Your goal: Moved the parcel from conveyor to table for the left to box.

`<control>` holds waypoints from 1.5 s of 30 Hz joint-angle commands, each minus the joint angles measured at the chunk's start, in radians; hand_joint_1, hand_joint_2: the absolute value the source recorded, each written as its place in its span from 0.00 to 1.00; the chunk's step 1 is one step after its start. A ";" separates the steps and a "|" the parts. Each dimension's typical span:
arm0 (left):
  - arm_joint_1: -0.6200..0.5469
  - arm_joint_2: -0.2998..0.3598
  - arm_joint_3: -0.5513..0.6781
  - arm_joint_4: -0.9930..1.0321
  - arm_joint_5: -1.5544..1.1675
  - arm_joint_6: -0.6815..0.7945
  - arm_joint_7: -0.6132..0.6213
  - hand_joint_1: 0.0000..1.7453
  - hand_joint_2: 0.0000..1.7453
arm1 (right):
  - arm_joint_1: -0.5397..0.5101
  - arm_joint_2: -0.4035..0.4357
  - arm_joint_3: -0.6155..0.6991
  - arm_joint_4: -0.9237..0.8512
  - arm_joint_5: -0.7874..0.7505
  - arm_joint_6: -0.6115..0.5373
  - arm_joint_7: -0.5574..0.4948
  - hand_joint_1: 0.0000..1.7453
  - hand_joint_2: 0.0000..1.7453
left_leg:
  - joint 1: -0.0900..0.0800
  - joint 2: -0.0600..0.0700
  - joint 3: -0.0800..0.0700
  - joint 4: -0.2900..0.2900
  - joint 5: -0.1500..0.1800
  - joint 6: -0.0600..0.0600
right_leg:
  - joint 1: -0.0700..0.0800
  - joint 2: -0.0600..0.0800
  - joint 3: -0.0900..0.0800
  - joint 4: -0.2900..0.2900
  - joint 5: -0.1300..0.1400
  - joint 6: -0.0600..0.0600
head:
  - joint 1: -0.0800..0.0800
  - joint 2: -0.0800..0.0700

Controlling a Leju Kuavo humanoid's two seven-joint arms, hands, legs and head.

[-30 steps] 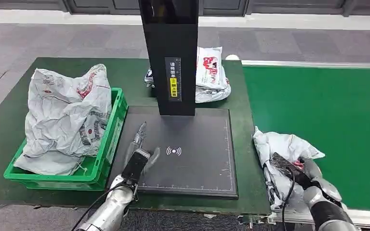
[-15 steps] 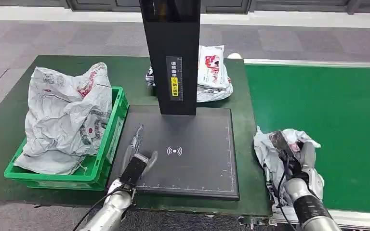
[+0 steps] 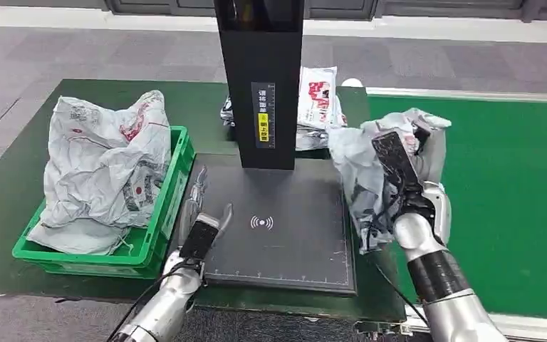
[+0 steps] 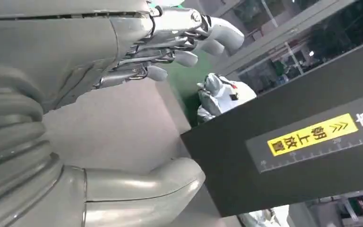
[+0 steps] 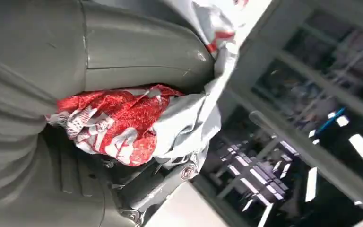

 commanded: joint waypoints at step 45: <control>-0.174 -0.032 -0.103 0.140 0.082 -0.040 0.025 0.00 1.00 | -0.017 0.066 0.343 0.101 -0.385 0.334 -0.061 0.00 0.00 | -0.001 -0.004 -0.002 -0.003 0.002 0.002 | 0.000 -0.002 -0.002 -0.003 0.001 0.001 | 0.000 0.000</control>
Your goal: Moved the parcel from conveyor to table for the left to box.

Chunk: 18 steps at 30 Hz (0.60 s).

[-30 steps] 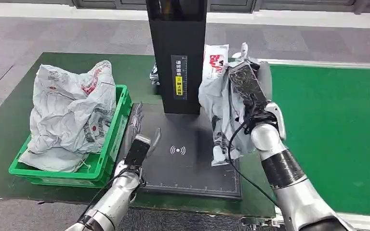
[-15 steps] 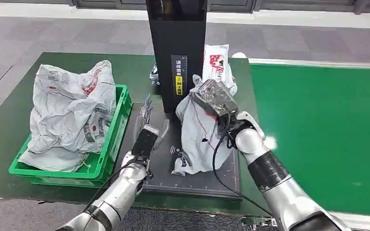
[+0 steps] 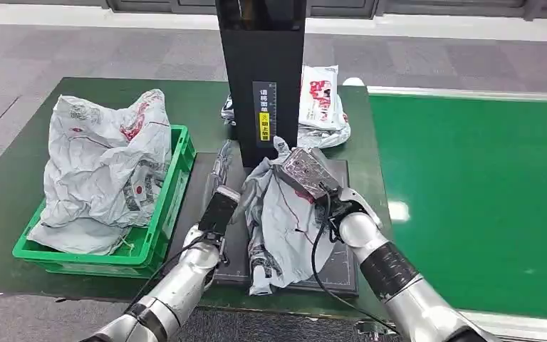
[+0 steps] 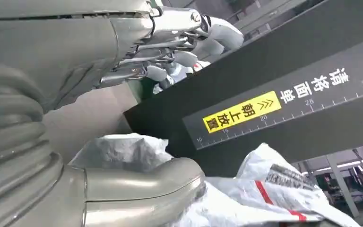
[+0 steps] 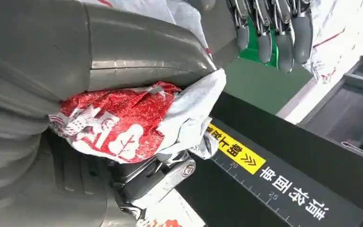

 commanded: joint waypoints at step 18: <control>0.028 0.078 -0.149 -0.087 0.036 -0.084 0.072 0.00 1.00 | 0.393 -0.049 -0.352 -0.163 -0.109 -0.462 -0.116 0.00 0.00 | -0.001 -0.001 -0.001 -0.001 -0.001 0.001 | -0.001 0.000 0.000 -0.001 0.000 0.000 | 0.000 0.000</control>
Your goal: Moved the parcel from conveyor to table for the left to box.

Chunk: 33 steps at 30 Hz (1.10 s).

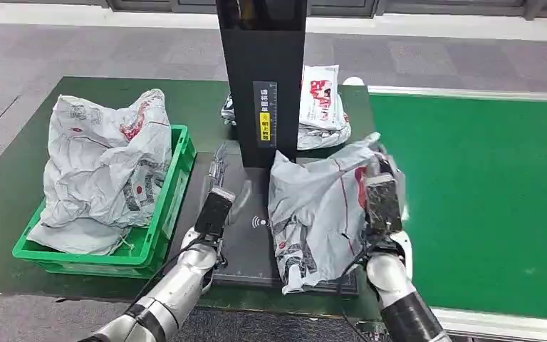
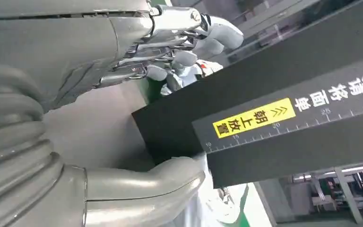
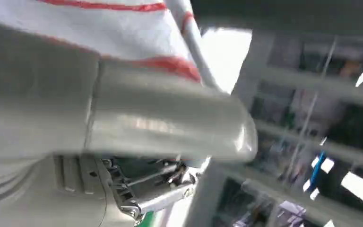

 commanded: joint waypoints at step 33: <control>-0.091 -0.106 -0.564 0.378 -0.495 -0.296 0.381 0.00 1.00 | 0.036 0.120 -0.290 0.270 -0.158 0.427 -0.028 0.00 0.00 | -0.001 -0.002 0.003 -0.002 0.001 0.001 | 0.000 0.001 0.003 -0.003 0.001 0.000 | 0.000 0.000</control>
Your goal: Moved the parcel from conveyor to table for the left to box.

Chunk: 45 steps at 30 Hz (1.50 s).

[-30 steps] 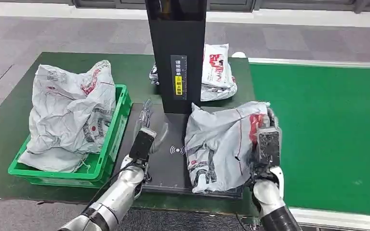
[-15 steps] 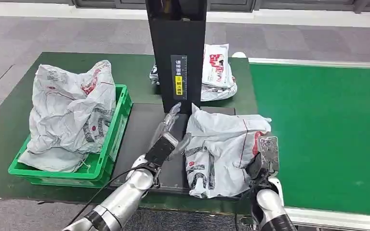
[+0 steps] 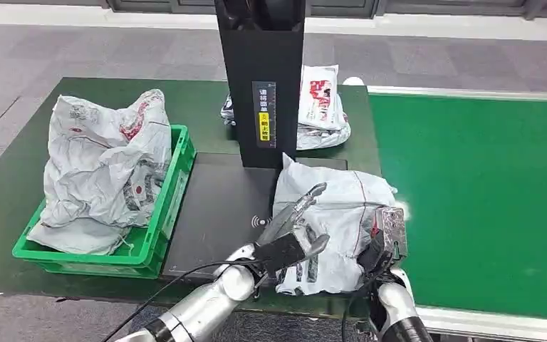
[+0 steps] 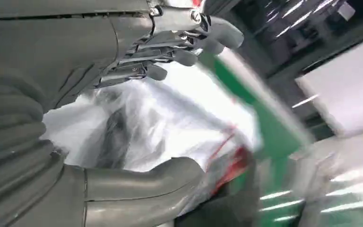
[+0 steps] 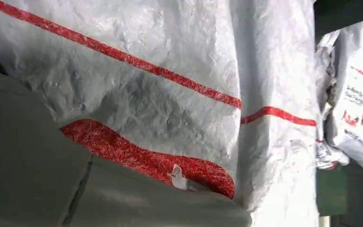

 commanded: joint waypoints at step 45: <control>-0.037 0.264 0.444 -0.397 -0.920 0.633 0.244 1.00 1.00 | 0.091 0.027 -0.011 -0.258 0.018 0.056 -0.075 0.00 0.00 | 0.004 0.006 0.023 -0.002 -0.013 -0.004 | 0.002 0.007 0.022 0.000 -0.013 -0.003 | 0.000 0.000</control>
